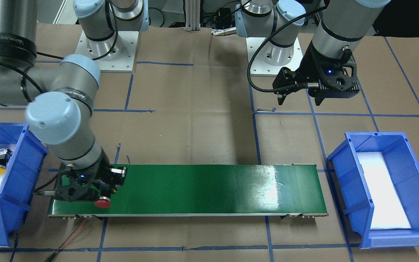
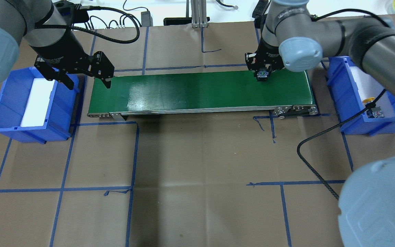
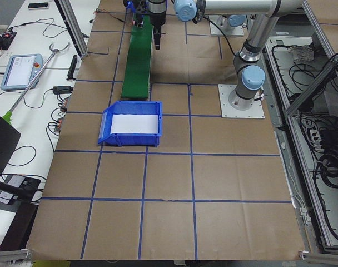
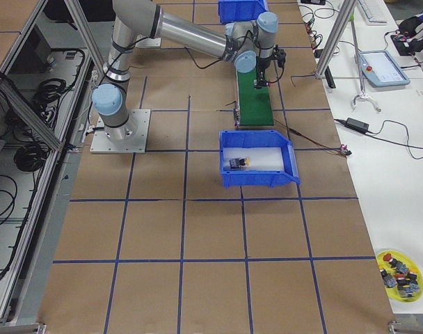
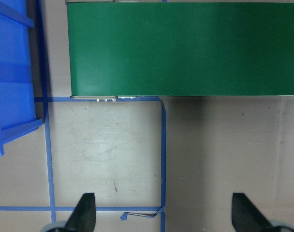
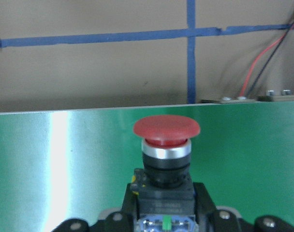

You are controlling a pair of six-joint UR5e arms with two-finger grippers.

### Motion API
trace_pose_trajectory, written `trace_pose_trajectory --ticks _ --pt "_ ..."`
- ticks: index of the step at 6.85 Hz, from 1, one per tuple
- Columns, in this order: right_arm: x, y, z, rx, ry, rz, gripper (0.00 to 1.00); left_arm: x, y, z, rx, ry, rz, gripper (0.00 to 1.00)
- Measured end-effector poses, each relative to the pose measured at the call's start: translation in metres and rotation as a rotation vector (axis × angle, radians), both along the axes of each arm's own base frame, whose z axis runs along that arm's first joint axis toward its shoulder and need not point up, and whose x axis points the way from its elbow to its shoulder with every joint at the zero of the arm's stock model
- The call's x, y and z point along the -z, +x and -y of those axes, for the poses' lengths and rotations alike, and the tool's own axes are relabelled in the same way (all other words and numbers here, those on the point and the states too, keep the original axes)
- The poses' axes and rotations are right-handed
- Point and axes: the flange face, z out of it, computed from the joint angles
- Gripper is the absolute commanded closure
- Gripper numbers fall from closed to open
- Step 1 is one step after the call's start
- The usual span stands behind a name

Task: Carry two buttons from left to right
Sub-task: 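Grasp the red button and carry it over the blue bin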

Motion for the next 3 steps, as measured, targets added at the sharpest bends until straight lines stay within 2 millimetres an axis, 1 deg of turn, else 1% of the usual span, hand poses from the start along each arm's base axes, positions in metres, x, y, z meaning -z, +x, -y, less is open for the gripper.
trace_pose_trajectory --ticks 1,2,3 --pt "-0.031 -0.046 -0.005 -0.008 -0.009 -0.007 0.95 0.000 0.000 0.000 0.000 0.000 0.000 0.00" --pt "-0.057 -0.098 -0.011 -0.015 -0.025 -0.016 0.95 0.000 0.000 0.000 0.000 0.000 0.000 0.00" --pt "-0.068 -0.154 -0.017 -0.017 -0.032 -0.021 0.95 0.000 0.000 0.000 0.000 -0.001 0.000 0.00"
